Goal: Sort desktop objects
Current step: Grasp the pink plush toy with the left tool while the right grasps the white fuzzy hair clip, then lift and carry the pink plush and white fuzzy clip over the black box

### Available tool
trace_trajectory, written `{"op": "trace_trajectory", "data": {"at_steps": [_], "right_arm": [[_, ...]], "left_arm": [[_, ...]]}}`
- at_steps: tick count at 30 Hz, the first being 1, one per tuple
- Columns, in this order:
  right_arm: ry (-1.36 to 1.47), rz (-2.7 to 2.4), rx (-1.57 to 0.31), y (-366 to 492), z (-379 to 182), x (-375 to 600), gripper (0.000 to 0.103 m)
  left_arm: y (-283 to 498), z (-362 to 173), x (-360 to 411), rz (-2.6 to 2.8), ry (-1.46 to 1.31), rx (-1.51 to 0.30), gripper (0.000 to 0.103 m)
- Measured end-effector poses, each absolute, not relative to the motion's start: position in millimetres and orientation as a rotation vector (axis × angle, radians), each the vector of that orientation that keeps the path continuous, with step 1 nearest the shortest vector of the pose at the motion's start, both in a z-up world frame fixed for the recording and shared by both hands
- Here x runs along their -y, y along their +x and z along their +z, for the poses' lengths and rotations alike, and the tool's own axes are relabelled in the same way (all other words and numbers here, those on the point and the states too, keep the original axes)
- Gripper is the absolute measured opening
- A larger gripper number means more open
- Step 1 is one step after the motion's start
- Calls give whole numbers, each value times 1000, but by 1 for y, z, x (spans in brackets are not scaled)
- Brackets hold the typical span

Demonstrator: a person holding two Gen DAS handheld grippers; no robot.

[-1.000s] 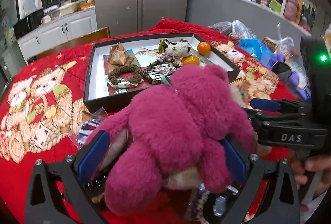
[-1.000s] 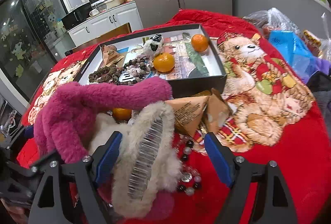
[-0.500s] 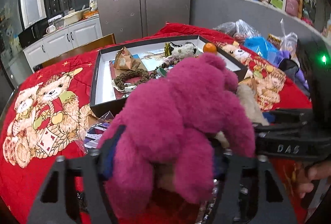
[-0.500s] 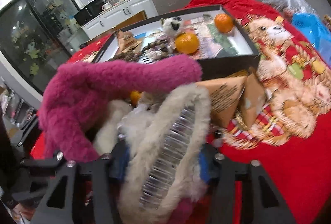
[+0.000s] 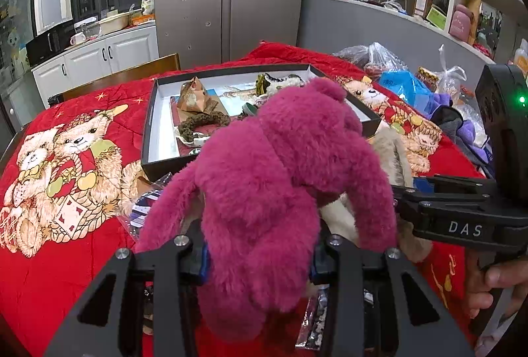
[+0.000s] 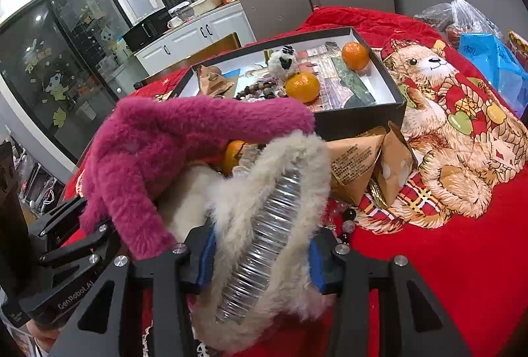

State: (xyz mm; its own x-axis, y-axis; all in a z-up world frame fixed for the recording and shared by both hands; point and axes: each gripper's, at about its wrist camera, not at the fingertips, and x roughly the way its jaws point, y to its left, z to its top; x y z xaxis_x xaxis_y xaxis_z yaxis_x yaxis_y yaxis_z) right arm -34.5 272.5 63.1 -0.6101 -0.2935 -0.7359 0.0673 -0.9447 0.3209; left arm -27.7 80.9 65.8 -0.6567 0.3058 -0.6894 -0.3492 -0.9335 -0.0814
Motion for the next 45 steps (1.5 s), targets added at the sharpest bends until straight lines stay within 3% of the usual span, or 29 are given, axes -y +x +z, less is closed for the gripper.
{"op": "trace_trajectory", "data": {"at_steps": [4, 7, 27, 45], "right_arm": [[1238, -2638, 391, -30, 70, -273, 41], [1203, -2648, 408, -26, 77, -277, 21], [1068, -2662, 432, -11, 108, -280, 16], [879, -2722, 342, 13, 176, -263, 13]], "left_arm": [[-24, 73, -77, 2590, -1026, -73, 41], [-20, 79, -75, 2603, -1002, -74, 41], [4, 120, -66, 2655, -868, -58, 41], [36, 170, -38, 2720, -734, -45, 41]]}}
